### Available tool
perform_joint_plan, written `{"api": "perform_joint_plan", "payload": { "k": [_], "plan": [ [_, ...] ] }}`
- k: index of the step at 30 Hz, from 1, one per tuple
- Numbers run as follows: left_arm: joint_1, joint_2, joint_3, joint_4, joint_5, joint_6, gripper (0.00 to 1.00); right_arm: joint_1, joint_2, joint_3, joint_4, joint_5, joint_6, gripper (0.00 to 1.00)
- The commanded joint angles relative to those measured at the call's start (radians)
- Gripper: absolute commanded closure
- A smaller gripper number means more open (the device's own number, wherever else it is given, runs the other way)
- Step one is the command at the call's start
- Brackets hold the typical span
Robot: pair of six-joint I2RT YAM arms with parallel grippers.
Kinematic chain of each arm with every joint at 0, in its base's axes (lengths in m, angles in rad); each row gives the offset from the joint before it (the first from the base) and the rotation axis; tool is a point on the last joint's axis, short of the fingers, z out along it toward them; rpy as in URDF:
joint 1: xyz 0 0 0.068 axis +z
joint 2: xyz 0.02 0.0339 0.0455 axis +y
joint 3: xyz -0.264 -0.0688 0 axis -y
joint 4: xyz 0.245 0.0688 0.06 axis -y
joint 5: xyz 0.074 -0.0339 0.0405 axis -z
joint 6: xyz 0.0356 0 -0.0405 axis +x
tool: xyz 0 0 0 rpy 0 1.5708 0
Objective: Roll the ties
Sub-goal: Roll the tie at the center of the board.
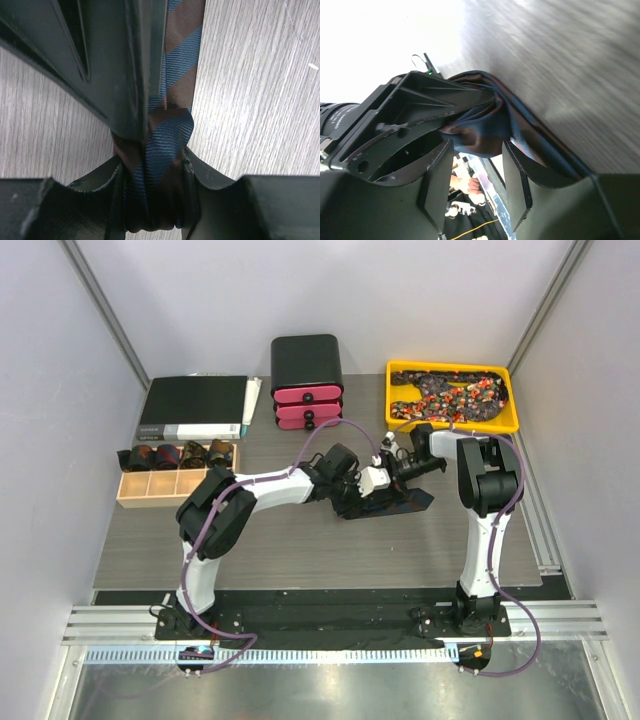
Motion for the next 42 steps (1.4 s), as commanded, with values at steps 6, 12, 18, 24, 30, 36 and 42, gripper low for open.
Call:
{"api": "perform_joint_plan", "payload": {
  "k": [6,12,18,24,30,36,42],
  "plan": [
    [0.014,0.094,-0.022,-0.098,-0.056,0.017,0.87,0.041,0.013,-0.005,-0.014,-0.039,-0.042,0.63],
    [0.018,0.078,-0.030,-0.097,-0.049,0.016,0.85,0.032,0.032,-0.017,-0.014,0.112,-0.042,0.99],
    [0.066,0.007,-0.071,-0.048,0.079,0.001,0.61,0.018,0.053,-0.007,-0.013,0.225,-0.074,0.99],
    [0.110,-0.034,-0.065,0.061,0.191,-0.025,0.43,0.016,0.073,0.003,-0.010,0.284,-0.075,0.99],
    [0.110,-0.031,-0.062,0.156,0.270,-0.055,0.33,0.016,0.072,0.004,-0.007,0.346,-0.071,0.99],
    [0.110,-0.050,-0.111,0.243,0.355,-0.035,0.29,0.018,0.075,0.007,-0.007,0.374,-0.077,0.99],
    [0.104,-0.036,-0.102,0.319,0.393,-0.045,0.27,0.030,0.076,0.016,-0.016,0.391,-0.106,0.99]
  ]
}}
